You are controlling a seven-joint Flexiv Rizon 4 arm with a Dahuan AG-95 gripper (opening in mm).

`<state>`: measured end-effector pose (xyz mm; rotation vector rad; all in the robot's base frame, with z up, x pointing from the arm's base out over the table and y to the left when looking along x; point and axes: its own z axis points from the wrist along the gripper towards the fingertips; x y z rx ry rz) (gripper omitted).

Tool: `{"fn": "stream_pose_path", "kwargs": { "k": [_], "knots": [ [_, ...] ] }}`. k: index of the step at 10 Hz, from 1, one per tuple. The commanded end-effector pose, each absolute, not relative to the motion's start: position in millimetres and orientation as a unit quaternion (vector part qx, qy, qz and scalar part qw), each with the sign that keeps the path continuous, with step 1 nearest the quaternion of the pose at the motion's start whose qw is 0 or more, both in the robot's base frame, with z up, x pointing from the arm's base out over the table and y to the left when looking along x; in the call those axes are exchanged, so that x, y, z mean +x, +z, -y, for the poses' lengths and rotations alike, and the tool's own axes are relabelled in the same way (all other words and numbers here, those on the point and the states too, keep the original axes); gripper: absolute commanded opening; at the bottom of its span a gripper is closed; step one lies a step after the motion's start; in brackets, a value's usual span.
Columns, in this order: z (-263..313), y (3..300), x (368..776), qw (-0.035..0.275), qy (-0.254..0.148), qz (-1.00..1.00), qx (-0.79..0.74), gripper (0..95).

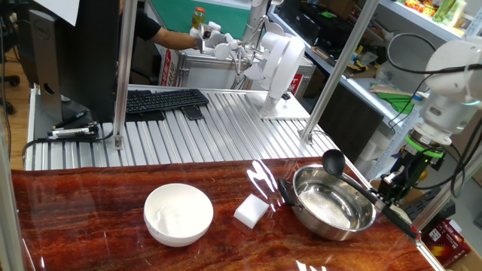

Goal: Scoop water with a large spoon from one bowl to another

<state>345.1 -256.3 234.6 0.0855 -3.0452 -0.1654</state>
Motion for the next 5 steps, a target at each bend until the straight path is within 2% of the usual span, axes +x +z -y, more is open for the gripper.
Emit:
{"fn": "stream_pose_path", "kwargs": {
  "k": [1, 5],
  "knots": [
    [256.2, 234.5, 344.1, 0.042, -0.056, 0.997, 0.029, 0.0],
    [256.1, 234.4, 344.1, 0.039, -0.056, 0.997, 0.031, 0.0]
  ]
}}
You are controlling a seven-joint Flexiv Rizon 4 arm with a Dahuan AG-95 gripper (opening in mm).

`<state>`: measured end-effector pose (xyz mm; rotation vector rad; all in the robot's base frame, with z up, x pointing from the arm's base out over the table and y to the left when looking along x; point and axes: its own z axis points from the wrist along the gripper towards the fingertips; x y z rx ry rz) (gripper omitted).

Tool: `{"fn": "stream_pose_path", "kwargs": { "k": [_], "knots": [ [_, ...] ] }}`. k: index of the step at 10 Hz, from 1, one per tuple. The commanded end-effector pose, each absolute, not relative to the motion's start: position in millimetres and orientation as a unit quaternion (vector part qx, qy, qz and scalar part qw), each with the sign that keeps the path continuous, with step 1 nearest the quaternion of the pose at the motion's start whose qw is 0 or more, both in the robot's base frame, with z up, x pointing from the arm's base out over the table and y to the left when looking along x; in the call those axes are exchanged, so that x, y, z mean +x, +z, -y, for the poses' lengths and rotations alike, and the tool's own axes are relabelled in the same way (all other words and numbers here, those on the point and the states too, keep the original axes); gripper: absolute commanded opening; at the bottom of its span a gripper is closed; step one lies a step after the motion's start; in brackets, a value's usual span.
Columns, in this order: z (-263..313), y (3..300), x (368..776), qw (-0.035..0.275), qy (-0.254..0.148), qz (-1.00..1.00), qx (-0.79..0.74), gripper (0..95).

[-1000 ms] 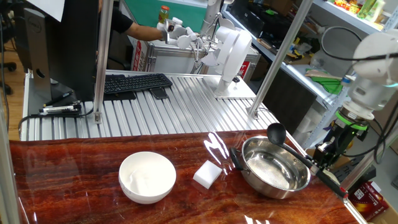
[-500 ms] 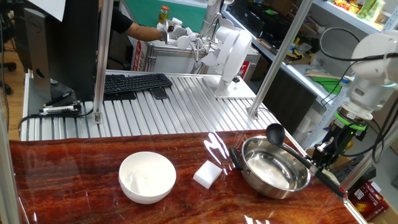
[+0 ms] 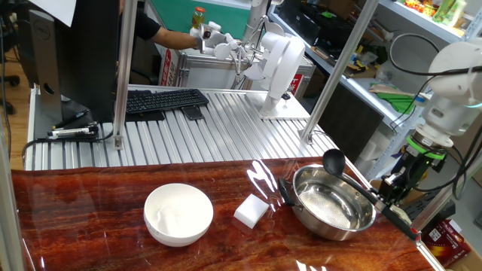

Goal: Scoop water with a large spoon from one bowl to another

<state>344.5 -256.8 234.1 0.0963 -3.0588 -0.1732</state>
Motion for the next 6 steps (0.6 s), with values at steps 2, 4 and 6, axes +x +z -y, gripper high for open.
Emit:
{"fn": "stream_pose_path", "kwargs": {
  "k": [2, 4, 6],
  "knots": [
    [256.1, 234.4, 344.1, 0.039, -0.056, 0.997, 0.031, 0.0],
    [256.1, 234.4, 344.1, 0.038, -0.056, 0.997, 0.033, 0.0],
    [256.1, 234.4, 344.1, 0.035, -0.057, 0.997, 0.034, 0.0]
  ]
}}
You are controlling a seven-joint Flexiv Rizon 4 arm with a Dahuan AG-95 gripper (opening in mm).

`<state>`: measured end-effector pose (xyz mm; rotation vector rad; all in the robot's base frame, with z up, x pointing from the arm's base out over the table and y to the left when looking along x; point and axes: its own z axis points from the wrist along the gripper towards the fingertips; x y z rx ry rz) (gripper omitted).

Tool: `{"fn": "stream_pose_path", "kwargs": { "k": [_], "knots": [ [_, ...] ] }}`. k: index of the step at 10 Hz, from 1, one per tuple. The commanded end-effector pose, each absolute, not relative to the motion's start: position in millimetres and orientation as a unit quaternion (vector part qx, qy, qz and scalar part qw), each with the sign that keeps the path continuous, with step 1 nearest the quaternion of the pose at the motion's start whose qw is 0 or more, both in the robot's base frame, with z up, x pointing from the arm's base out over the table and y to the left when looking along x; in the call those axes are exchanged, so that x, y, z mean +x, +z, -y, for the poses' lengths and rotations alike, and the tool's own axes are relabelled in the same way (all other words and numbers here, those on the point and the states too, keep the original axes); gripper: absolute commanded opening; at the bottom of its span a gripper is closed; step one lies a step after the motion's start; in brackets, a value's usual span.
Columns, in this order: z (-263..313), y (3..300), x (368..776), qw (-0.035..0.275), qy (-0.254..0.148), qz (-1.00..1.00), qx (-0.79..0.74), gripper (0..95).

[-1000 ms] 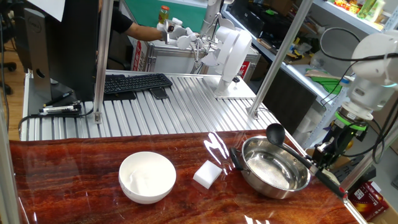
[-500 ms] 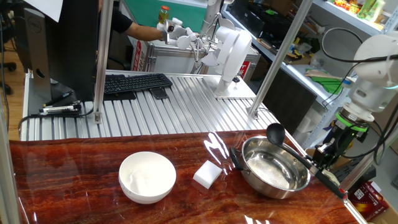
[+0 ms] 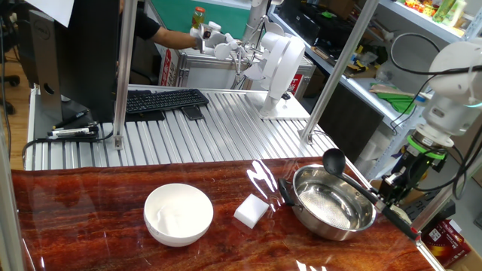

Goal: Scoop water with a large spoon from one bowl to another

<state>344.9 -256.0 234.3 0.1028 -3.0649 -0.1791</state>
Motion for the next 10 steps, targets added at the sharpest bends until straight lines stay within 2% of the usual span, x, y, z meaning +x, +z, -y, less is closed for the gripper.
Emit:
{"fn": "stream_pose_path", "kwargs": {
  "k": [1, 10],
  "knots": [
    [256.1, 234.4, 344.1, 0.037, -0.056, 0.997, 0.031, 0.0],
    [256.1, 234.4, 344.1, 0.060, -0.047, 0.997, -0.023, 0.0]
  ]
}}
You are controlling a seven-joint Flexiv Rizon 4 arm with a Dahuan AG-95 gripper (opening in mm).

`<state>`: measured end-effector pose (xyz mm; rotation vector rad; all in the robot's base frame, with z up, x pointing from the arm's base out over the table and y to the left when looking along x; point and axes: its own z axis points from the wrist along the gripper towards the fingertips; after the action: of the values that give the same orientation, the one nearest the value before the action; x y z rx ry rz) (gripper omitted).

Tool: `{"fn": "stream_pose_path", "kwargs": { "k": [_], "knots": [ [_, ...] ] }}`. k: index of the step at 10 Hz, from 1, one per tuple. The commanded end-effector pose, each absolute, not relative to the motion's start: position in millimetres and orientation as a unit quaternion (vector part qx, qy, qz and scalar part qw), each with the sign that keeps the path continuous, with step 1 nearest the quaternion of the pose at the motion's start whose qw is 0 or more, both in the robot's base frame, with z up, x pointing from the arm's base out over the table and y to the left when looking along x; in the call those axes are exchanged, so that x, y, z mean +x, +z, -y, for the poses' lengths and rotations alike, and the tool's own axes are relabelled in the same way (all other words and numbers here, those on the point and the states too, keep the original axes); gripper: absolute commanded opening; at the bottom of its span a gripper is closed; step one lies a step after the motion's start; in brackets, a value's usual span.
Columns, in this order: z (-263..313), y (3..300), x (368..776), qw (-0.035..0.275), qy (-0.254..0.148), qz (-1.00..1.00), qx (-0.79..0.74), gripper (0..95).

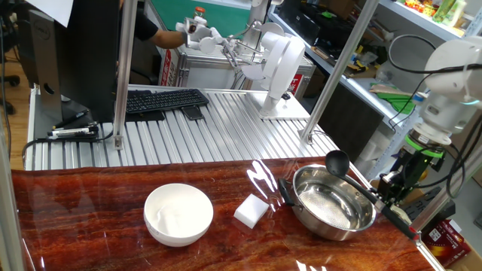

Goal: Scoop water with a large spoon from one bowl to another

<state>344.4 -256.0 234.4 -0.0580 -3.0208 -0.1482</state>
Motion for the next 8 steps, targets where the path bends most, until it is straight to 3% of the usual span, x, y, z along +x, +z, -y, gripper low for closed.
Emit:
{"fn": "stream_pose_path", "kwargs": {
  "k": [1, 8],
  "knots": [
    [256.1, 234.4, 344.1, 0.061, -0.045, 0.997, -0.026, 0.0],
    [256.1, 234.4, 344.1, 0.071, -0.044, 0.996, -0.026, 0.0]
  ]
}}
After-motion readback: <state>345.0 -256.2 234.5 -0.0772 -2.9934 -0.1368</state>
